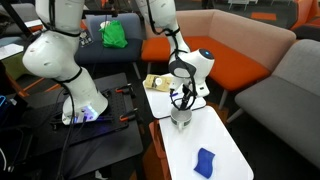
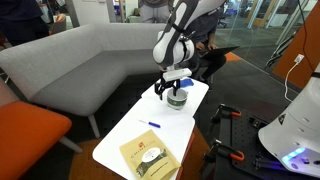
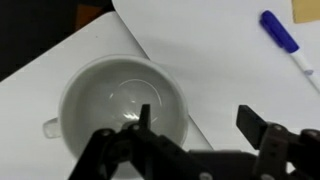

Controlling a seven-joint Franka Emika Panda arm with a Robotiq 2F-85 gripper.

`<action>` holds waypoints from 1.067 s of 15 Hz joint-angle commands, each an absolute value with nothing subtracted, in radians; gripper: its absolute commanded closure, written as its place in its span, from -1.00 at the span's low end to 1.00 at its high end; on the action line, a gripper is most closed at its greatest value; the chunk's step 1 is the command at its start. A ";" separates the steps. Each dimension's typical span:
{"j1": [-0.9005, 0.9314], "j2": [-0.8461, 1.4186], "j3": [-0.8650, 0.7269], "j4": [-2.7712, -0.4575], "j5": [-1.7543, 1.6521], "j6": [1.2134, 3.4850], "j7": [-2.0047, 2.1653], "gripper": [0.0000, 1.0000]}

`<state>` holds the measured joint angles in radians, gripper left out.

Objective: Move the cup to the right

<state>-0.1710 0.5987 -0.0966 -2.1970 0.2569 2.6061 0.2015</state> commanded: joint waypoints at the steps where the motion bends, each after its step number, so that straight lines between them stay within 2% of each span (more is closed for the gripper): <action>1: -0.246 0.619 -0.031 -2.191 0.338 2.658 0.092 -0.24; 9: -0.229 0.628 -0.074 -2.193 0.303 2.645 0.105 1.00; 16: -0.184 0.580 -0.168 -2.212 0.216 2.705 0.131 0.95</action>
